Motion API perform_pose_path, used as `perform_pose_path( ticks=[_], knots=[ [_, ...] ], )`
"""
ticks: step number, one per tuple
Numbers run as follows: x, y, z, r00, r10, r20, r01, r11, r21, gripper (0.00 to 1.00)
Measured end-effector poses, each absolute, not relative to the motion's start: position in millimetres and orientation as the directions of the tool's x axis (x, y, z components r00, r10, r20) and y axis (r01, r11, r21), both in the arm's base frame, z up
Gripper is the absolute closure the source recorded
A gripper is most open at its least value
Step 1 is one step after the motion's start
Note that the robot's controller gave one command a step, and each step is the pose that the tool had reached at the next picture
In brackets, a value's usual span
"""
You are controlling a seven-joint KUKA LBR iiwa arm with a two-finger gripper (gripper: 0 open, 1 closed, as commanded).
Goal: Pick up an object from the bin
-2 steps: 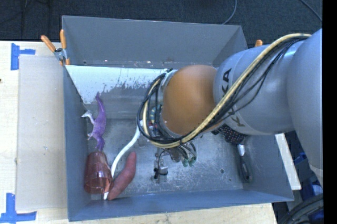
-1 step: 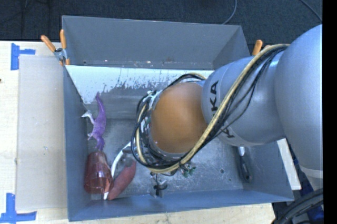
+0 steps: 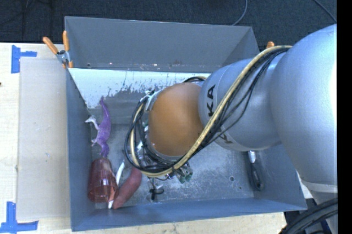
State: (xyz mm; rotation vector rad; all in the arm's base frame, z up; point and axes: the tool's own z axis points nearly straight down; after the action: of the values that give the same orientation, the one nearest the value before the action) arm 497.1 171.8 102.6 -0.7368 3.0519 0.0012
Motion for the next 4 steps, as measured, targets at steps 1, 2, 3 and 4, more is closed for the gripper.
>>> perform_pose_path(
  ticks=[1, 2, 3, 4],
  knots=[
    [503.5, 180.6, 81.1, -0.721, -0.693, 0.002, -0.693, 0.721, 0.004, 0.0],
    [502.7, 181.5, 69.4, -0.749, -0.662, 0.0, -0.662, 0.749, 0.001, 1.0],
    [502.7, 181.5, 69.3, -0.75, -0.662, 0.0, -0.662, 0.75, 0.001, 1.0],
    [501.8, 181.2, 73.5, -0.75, -0.662, 0.003, -0.662, 0.75, 0.002, 1.0]
  ],
)
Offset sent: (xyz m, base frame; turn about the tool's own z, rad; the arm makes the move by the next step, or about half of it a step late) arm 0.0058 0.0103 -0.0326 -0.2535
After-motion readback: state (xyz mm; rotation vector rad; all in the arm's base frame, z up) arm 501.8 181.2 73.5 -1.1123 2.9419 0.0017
